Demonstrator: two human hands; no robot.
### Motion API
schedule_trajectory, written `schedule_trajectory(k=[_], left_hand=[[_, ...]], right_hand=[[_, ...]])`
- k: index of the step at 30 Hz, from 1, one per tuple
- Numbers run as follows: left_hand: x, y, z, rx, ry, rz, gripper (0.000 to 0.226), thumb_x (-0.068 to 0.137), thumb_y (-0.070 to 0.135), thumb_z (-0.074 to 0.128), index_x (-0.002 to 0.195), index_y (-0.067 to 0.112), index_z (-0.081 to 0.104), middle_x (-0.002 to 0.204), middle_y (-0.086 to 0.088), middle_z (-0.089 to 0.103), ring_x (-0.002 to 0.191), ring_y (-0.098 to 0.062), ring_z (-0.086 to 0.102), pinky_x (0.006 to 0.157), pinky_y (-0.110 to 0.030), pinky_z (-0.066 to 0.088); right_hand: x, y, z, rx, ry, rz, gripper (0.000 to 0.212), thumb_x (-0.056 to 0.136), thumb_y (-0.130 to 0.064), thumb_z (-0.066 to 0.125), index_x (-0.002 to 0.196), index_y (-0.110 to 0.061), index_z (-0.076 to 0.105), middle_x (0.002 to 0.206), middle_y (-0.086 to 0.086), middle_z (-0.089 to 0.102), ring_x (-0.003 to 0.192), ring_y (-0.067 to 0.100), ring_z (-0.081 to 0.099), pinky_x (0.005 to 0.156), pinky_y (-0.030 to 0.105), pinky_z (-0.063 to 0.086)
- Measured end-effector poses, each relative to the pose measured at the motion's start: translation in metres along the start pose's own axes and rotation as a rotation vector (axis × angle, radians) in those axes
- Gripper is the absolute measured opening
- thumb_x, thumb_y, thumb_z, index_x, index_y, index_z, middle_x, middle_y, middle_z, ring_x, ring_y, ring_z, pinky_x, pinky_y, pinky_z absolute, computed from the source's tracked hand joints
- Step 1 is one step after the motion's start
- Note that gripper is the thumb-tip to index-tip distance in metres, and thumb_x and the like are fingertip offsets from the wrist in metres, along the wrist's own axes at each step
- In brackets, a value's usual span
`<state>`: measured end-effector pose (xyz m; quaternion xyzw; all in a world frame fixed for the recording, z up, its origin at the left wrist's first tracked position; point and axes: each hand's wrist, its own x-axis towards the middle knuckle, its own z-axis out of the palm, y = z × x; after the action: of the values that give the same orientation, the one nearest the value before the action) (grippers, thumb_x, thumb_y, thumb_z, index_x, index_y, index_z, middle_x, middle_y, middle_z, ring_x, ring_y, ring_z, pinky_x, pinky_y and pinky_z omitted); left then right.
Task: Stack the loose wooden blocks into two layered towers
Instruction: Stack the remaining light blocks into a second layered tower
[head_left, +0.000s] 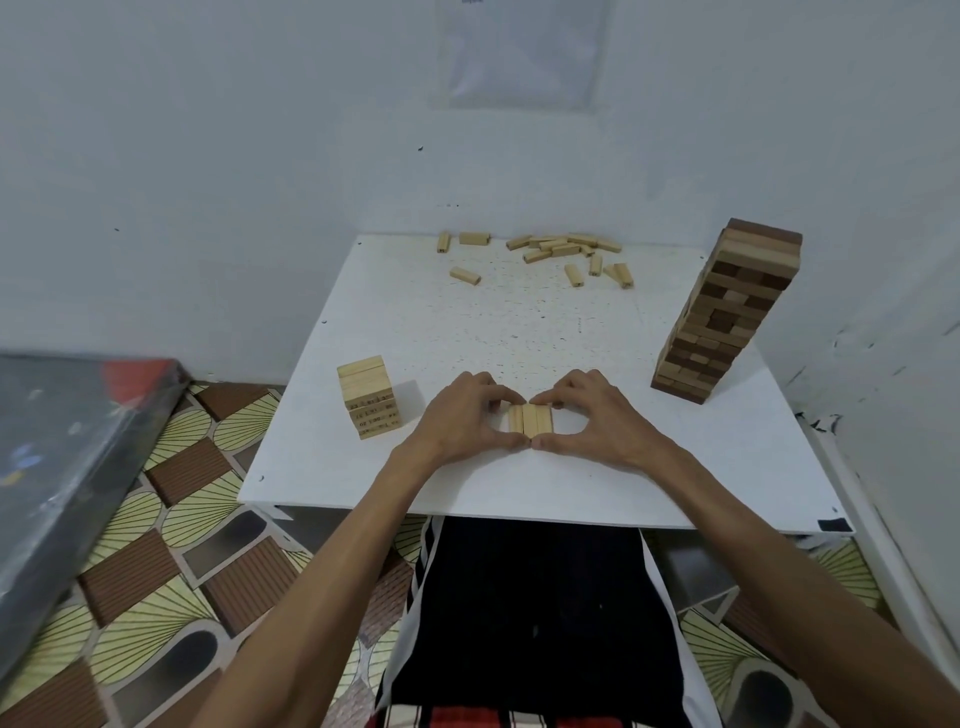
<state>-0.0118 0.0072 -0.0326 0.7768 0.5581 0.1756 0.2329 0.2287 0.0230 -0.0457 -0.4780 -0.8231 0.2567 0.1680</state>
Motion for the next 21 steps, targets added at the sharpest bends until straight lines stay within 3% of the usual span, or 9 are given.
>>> schedule_trajectory(k=[7,11,21], left_hand=[[0.001,0.003,-0.023,0.103,0.064,0.085,0.055,0.075,0.057,0.082,0.122,0.032,0.071,0.118,0.008,0.048,0.114,-0.013,0.036,0.099,-0.04,0.037],[-0.003,0.007,-0.059,0.178,0.07,0.112,0.053,0.072,0.061,0.081,0.116,0.032,0.073,0.125,0.009,0.052,0.123,-0.014,0.036,0.098,-0.039,0.035],[-0.047,-0.027,-0.146,0.12,0.153,-0.017,0.057,0.068,0.067,0.078,0.114,0.032,0.072,0.122,0.014,0.055,0.118,-0.009,0.04,0.099,-0.035,0.039]], right_hand=[[0.013,-0.015,-0.018,0.058,-0.022,-0.07,0.053,0.076,-0.058,0.084,0.123,-0.042,0.068,0.113,-0.014,0.051,0.112,0.006,0.043,0.089,0.02,0.033],[0.03,-0.04,-0.036,0.055,-0.043,-0.113,0.054,0.074,-0.059,0.084,0.123,-0.042,0.069,0.115,-0.019,0.05,0.115,0.003,0.043,0.091,0.018,0.035],[0.093,-0.126,-0.035,0.09,-0.105,-0.264,0.053,0.076,-0.057,0.085,0.124,-0.041,0.068,0.12,-0.019,0.056,0.108,0.002,0.05,0.084,0.022,0.041]])
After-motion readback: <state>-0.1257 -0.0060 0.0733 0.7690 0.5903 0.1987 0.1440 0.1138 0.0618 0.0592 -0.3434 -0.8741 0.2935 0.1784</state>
